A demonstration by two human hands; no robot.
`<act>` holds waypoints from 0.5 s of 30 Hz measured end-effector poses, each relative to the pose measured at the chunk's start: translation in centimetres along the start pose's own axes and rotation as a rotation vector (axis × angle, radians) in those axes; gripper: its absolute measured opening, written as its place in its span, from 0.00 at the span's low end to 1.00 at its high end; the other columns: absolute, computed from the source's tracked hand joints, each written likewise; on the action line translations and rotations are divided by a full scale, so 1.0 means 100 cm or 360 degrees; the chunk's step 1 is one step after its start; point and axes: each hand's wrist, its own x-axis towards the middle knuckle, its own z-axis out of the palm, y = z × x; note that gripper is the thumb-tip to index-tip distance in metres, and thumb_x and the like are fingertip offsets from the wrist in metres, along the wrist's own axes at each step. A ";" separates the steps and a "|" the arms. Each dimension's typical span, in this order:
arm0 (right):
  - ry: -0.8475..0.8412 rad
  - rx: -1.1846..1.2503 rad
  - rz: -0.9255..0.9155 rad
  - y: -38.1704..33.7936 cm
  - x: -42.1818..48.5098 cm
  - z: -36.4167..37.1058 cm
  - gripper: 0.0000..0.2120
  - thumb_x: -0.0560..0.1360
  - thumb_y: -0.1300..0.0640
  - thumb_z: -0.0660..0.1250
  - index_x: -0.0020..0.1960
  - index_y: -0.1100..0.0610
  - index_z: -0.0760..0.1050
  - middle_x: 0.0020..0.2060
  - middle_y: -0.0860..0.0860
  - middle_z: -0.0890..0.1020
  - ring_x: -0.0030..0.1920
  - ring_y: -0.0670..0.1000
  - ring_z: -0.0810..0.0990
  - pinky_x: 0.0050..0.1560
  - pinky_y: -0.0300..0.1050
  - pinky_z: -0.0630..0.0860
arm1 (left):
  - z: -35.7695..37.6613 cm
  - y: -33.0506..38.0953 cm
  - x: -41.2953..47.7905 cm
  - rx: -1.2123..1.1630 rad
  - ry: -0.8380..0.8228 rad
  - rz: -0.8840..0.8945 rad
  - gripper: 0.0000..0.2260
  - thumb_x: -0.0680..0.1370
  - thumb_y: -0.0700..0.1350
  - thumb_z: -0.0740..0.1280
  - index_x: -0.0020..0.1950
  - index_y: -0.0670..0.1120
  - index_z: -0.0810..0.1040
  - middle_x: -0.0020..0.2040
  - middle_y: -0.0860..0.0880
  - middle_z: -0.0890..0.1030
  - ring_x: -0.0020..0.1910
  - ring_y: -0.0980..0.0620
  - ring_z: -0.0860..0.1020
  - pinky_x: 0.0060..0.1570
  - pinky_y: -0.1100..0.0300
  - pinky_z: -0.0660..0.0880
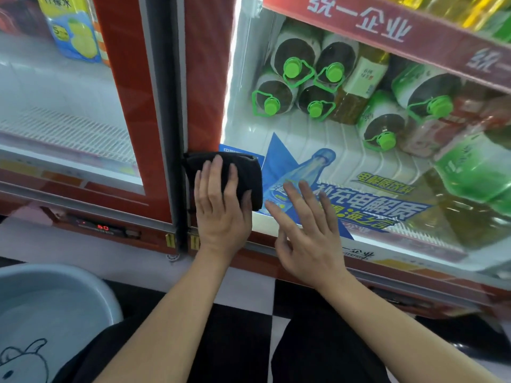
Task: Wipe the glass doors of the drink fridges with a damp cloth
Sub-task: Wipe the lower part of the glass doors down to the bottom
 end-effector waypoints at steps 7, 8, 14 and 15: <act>-0.0031 -0.0139 0.0074 0.019 -0.029 -0.012 0.30 0.71 0.62 0.64 0.71 0.48 0.70 0.75 0.55 0.65 0.77 0.57 0.62 0.76 0.60 0.59 | 0.008 -0.037 0.021 -0.0074 -0.0078 0.0487 0.23 0.80 0.45 0.61 0.73 0.39 0.62 0.80 0.39 0.51 0.80 0.44 0.48 0.78 0.46 0.51; -0.0038 -0.0151 0.0071 0.020 -0.033 -0.012 0.30 0.70 0.62 0.64 0.72 0.48 0.71 0.75 0.55 0.65 0.77 0.57 0.61 0.76 0.60 0.60 | 0.008 -0.045 0.027 -0.0011 -0.0069 0.0634 0.26 0.80 0.46 0.60 0.76 0.41 0.59 0.81 0.42 0.48 0.80 0.44 0.48 0.78 0.47 0.50; -0.0051 -0.0218 0.0236 0.020 -0.040 -0.009 0.29 0.72 0.57 0.68 0.73 0.47 0.70 0.75 0.58 0.63 0.79 0.58 0.56 0.75 0.61 0.61 | 0.003 -0.076 0.037 0.0235 -0.0099 0.1134 0.28 0.81 0.49 0.56 0.81 0.44 0.56 0.81 0.42 0.50 0.80 0.44 0.50 0.78 0.48 0.49; -0.0062 -0.0221 0.0259 0.022 -0.040 -0.008 0.29 0.73 0.55 0.69 0.73 0.47 0.70 0.75 0.58 0.62 0.80 0.57 0.55 0.75 0.61 0.60 | 0.003 -0.081 0.036 0.0240 -0.0102 0.1189 0.28 0.81 0.49 0.56 0.81 0.44 0.56 0.81 0.42 0.51 0.80 0.44 0.51 0.78 0.49 0.49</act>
